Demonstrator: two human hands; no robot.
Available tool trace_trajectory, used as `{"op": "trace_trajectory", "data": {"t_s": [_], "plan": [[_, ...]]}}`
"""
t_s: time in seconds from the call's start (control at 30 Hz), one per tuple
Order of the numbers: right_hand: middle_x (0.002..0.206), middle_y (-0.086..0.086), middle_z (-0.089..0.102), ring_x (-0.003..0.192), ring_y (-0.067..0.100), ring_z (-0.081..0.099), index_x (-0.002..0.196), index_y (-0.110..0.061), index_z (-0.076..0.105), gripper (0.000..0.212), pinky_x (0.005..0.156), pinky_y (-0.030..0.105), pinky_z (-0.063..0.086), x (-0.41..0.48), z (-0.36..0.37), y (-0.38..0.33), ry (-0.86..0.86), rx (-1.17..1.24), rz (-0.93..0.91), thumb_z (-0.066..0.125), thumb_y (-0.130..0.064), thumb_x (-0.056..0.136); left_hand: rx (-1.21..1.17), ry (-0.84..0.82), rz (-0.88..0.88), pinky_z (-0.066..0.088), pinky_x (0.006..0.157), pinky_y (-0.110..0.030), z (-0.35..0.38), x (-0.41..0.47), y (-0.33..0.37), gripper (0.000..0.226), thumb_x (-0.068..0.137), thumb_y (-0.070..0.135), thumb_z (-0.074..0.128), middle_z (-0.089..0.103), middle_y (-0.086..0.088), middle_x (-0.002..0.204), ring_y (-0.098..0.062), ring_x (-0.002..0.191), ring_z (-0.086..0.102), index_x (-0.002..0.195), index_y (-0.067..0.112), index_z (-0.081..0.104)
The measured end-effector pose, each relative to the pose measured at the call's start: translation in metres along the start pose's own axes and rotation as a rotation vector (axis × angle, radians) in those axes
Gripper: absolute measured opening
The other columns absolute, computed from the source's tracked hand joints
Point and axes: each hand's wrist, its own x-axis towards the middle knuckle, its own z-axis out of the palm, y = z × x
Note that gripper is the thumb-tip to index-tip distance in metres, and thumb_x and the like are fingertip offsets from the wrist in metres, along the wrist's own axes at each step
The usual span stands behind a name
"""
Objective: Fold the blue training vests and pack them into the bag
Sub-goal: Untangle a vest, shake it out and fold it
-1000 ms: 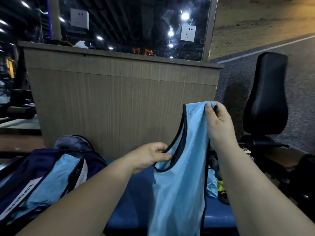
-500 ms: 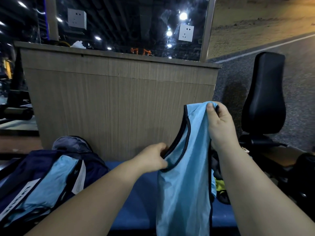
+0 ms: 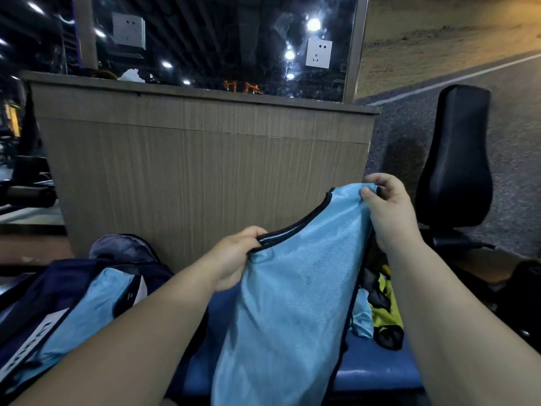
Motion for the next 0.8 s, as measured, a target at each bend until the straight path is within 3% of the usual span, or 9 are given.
{"op": "trace_trajectory", "data": {"t_s": [0.07,0.13,0.2,0.33,0.4,0.5,0.57,0.7,0.8], "plan": [[0.112,0.004,0.063,0.101,0.018,0.061,0.086,-0.052,0.062,0.036,0.095,0.049,0.050,0.004,0.003,0.006,-0.003,-0.021,0.032,0.066,-0.016,0.089,-0.073,-0.015,-0.010,0.052,0.074,-0.030,-0.005,0.005,-0.007,0.021,0.101,0.028,0.050,0.069,-0.009,0.096,-0.018,0.084,0.068,0.099,0.015,0.066],[0.118,0.001,0.064,0.112,0.018,0.061,0.094,-0.049,0.064,0.034,0.099,0.046,0.050,0.009,0.006,0.013,-0.008,-0.045,0.066,0.069,-0.016,0.088,0.002,-0.044,-0.008,0.050,0.086,-0.033,-0.013,0.012,-0.015,0.051,0.078,0.057,0.071,0.068,-0.006,0.104,-0.019,0.097,0.066,0.108,0.017,0.063],[0.120,-0.001,0.064,0.113,0.016,0.061,0.108,-0.039,0.066,0.032,0.101,0.040,0.050,0.014,0.008,0.021,0.003,-0.083,0.108,0.072,-0.015,0.087,0.112,-0.046,0.035,0.046,0.085,-0.032,-0.020,0.018,-0.023,0.060,0.060,0.044,0.086,0.063,-0.006,0.098,-0.020,0.095,0.059,0.105,0.015,0.059],[0.114,-0.003,0.068,0.103,0.013,0.065,0.118,-0.025,0.068,0.037,0.096,0.034,0.052,0.022,0.012,0.038,0.024,-0.203,0.177,0.077,-0.021,0.083,0.357,0.067,0.090,0.038,0.068,-0.021,-0.033,0.033,-0.035,0.027,0.071,0.026,0.082,0.055,0.009,0.072,-0.010,0.073,0.050,0.084,0.018,0.060],[0.104,-0.004,0.071,0.085,0.009,0.068,0.110,-0.024,0.070,0.026,0.081,0.028,0.055,0.025,0.016,0.047,0.047,-0.265,0.200,0.075,-0.025,0.084,0.521,0.152,0.088,0.034,0.058,-0.014,-0.041,0.040,-0.040,0.019,0.078,0.025,0.081,0.051,0.017,0.061,-0.004,0.062,0.046,0.072,0.024,0.062],[0.092,0.003,0.071,0.053,0.001,0.065,0.093,-0.024,0.064,0.007,0.052,0.019,0.050,0.030,0.025,0.061,0.066,-0.298,0.199,0.070,-0.024,0.089,0.544,0.167,0.049,0.042,0.071,-0.020,-0.054,0.051,-0.047,0.012,0.076,0.025,0.083,0.062,0.012,0.071,-0.004,0.069,0.056,0.074,0.027,0.071],[0.095,0.007,0.068,0.055,0.005,0.068,0.086,-0.025,0.056,0.012,0.049,0.020,0.052,0.034,0.031,0.070,0.077,-0.297,0.187,0.065,-0.021,0.093,0.495,0.115,0.031,0.046,0.079,-0.023,-0.057,0.056,-0.051,0.011,0.079,0.016,0.080,0.067,0.009,0.079,-0.005,0.078,0.061,0.082,0.023,0.072],[0.088,0.003,0.066,0.072,0.021,0.071,0.078,-0.032,0.050,0.020,0.067,0.038,0.061,0.043,0.047,0.086,0.052,-0.317,0.155,0.061,-0.024,0.093,0.408,0.148,0.014,0.052,0.086,-0.028,-0.068,0.073,-0.061,0.019,0.079,0.012,0.079,0.072,-0.002,0.090,-0.011,0.084,0.064,0.094,0.012,0.069],[0.080,-0.006,0.059,0.077,0.018,0.060,0.084,-0.031,0.052,0.012,0.065,0.029,0.049,0.047,0.065,0.107,-0.030,-0.431,0.126,0.060,-0.029,0.092,0.449,0.284,-0.055,0.052,0.055,-0.027,-0.081,0.094,-0.079,0.012,0.084,0.013,0.072,0.066,-0.008,0.080,-0.007,0.054,0.062,0.092,0.013,0.063]]}}
